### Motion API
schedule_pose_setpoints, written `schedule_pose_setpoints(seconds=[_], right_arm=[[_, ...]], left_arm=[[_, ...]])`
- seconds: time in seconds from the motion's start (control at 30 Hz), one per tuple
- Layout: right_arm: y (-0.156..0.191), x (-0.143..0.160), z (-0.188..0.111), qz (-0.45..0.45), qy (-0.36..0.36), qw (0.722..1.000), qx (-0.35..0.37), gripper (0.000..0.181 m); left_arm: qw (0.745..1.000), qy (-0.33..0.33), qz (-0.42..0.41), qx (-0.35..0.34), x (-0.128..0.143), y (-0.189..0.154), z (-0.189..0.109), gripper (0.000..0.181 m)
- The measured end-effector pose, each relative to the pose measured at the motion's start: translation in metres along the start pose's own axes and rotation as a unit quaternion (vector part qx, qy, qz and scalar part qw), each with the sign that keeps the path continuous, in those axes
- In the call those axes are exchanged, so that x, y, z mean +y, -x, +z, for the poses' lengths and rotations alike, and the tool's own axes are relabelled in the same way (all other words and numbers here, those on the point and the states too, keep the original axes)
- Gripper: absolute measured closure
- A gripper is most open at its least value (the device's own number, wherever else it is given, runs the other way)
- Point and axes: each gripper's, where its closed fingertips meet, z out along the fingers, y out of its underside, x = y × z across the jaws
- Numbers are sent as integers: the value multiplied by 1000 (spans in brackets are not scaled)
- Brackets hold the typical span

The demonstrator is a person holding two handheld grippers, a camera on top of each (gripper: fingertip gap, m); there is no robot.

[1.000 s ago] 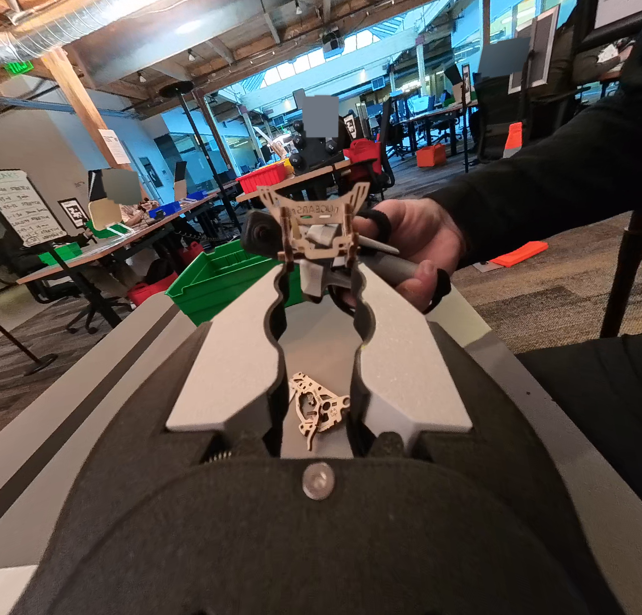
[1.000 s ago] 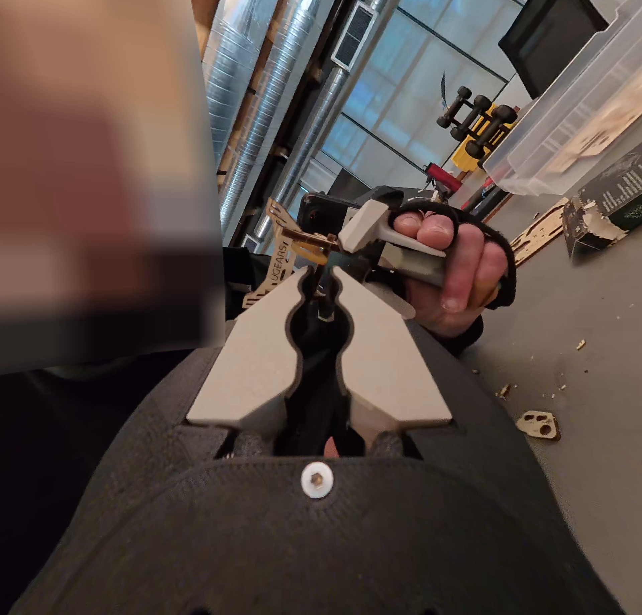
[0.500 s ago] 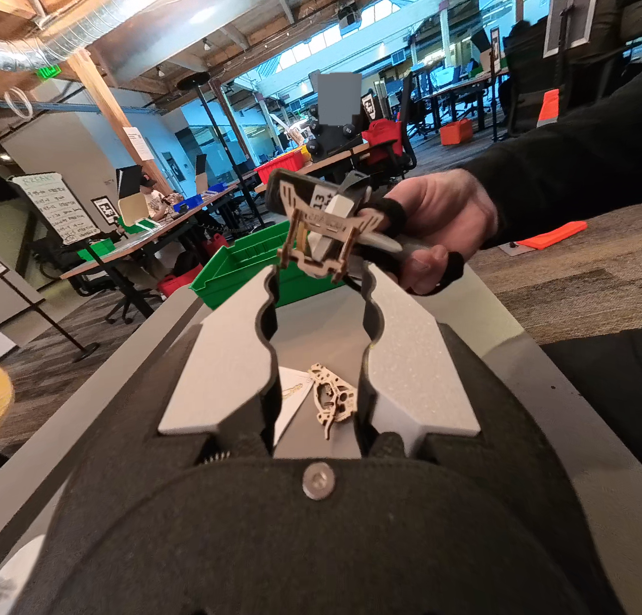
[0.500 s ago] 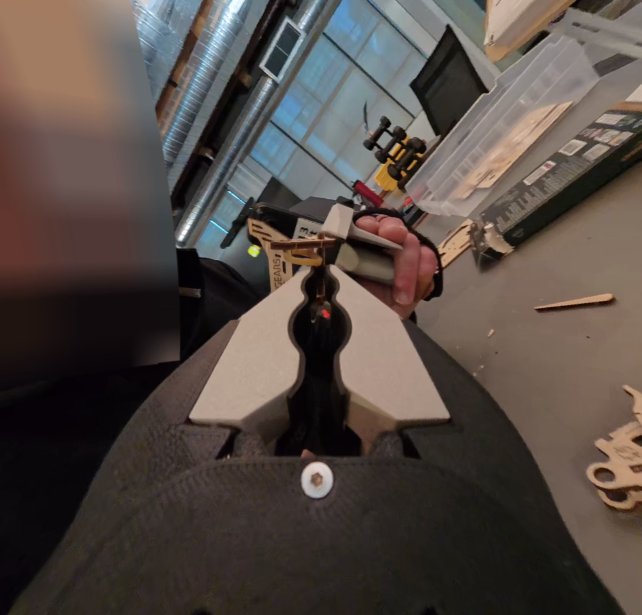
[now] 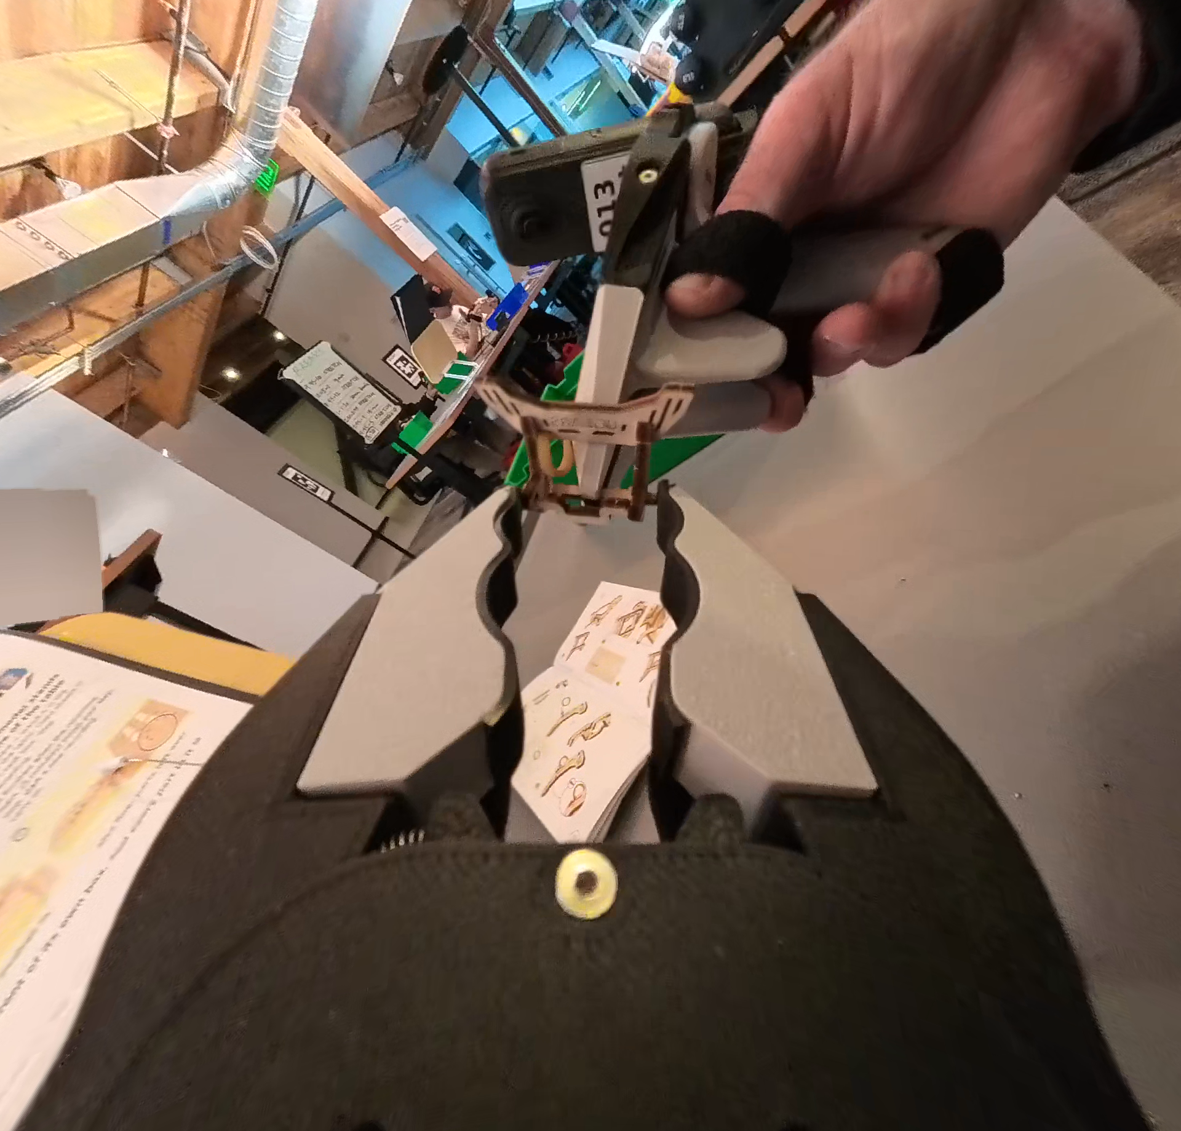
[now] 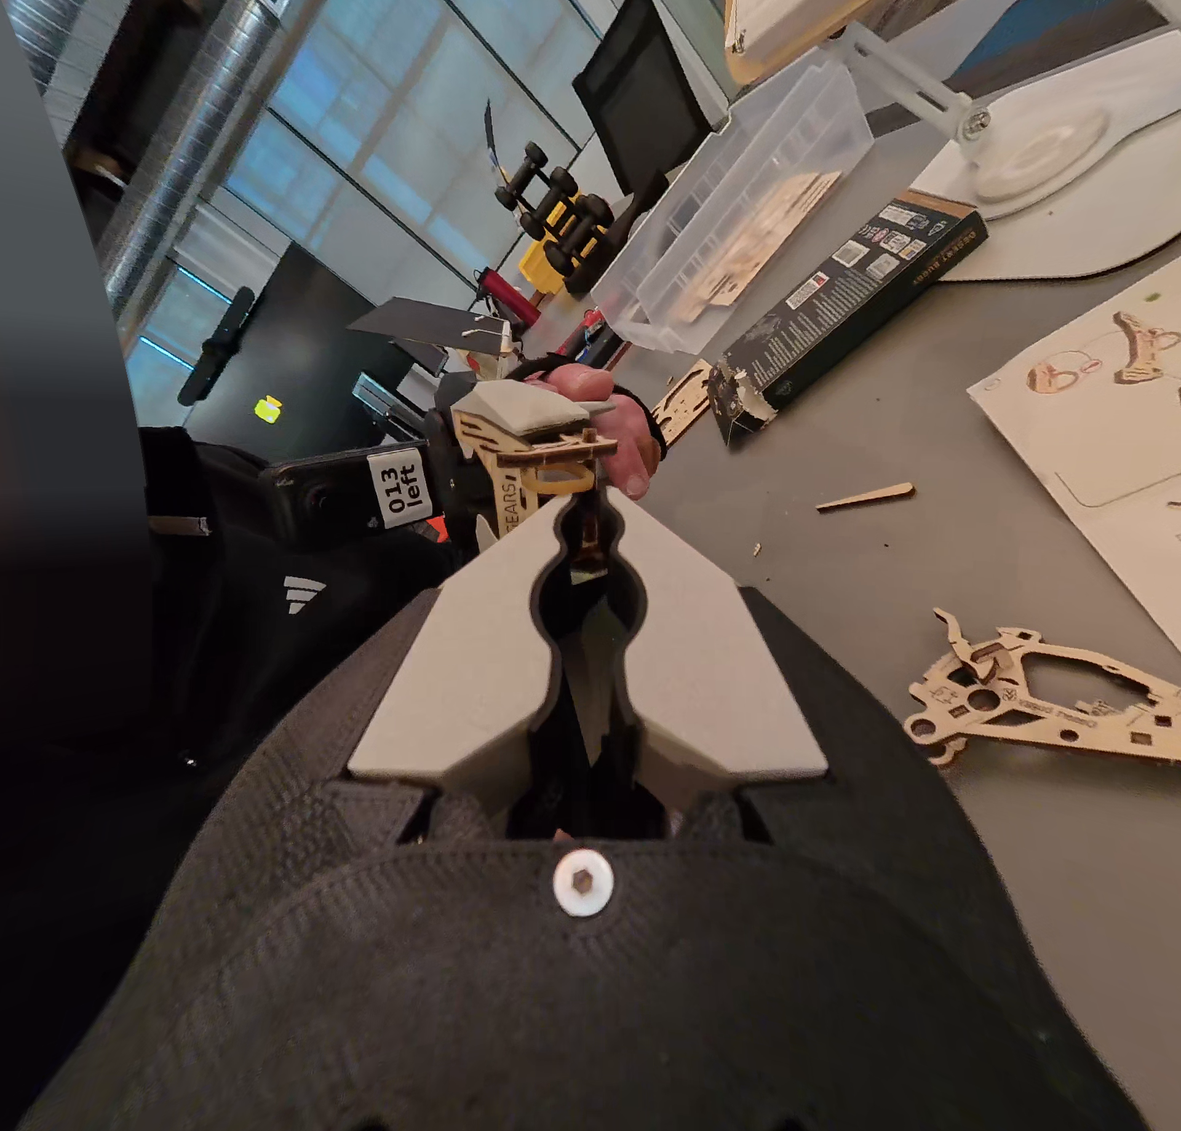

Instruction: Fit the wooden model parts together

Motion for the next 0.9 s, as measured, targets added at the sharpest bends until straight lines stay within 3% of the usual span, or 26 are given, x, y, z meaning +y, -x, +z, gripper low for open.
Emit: schedule_pose_setpoints(seconds=[0.47, 0.6, 0.67, 0.9], right_arm=[[-7, -3, -4, -90, 37, 988, 122, 174], [-2, -2, -3, -109, 42, 986, 120, 181], [3, -3, -3, -111, 36, 988, 97, 181], [26, -8, -2, -16, -19, 996, -87, 181]], left_arm=[[999, 21, 25, -17, 3, -1, 2, 143], [999, 14, 22, -20, 1, 0, 2, 143], [1000, -3, 8, -19, -4, 2, -1, 143], [996, -64, -60, -9, -21, 8, -9, 144]])
